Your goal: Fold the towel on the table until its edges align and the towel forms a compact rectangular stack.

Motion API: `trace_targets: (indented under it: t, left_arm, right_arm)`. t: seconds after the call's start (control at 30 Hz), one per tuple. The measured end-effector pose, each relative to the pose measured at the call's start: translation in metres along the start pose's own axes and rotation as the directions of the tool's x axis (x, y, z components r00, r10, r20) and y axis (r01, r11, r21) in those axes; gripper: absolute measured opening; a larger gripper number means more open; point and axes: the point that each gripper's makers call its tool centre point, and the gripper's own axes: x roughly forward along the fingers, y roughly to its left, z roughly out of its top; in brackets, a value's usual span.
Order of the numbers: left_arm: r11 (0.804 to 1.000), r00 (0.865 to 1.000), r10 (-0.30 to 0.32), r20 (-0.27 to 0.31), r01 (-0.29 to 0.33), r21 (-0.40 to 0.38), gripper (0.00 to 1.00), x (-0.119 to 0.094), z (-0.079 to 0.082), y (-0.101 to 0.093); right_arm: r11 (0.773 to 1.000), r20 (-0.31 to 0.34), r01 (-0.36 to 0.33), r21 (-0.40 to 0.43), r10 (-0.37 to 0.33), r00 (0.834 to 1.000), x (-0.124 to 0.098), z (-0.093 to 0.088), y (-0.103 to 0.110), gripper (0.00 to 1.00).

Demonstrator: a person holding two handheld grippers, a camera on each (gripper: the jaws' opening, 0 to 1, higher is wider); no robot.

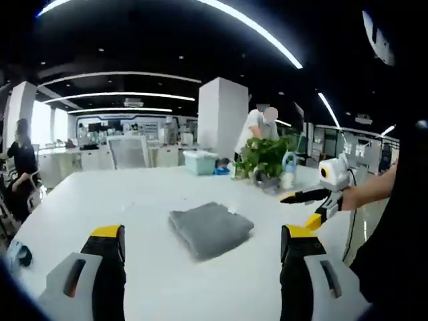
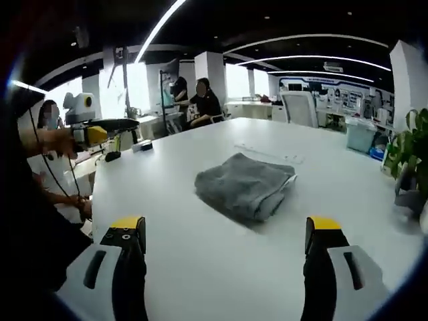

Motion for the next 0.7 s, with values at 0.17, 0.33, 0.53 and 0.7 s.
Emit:
trace_targets:
  t: [0.17, 0.33, 0.53, 0.7]
  left_arm:
    - [0.999, 0.999, 0.042, 0.004, -0.042, 0.029, 1.00, -0.028, -0.003, 0.005]
    - [0.998, 0.998, 0.055, 0.034, -0.056, 0.013, 1.00, -0.052, -0.001, 0.008]
    - [1.000, 0.998, 0.028, 0.050, -0.027, -0.006, 1.00, -0.081, 0.001, 0.009]
    - [1.000, 0.998, -0.018, 0.055, 0.018, 0.000, 1.00, -0.100, 0.004, 0.005]
  right_arm:
    - [0.995, 0.096, 0.086, 0.056, -0.091, 0.991, -0.034, 0.017, 0.009, 0.99]
    - [0.980, 0.130, 0.166, 0.113, -0.180, 0.975, -0.044, 0.030, 0.016, 0.99]
    - [0.972, 0.144, 0.204, 0.114, -0.220, 0.965, -0.048, 0.040, 0.036, 0.99]
    - [0.968, 0.114, 0.245, 0.059, -0.251, 0.961, -0.063, 0.032, 0.062, 0.99]
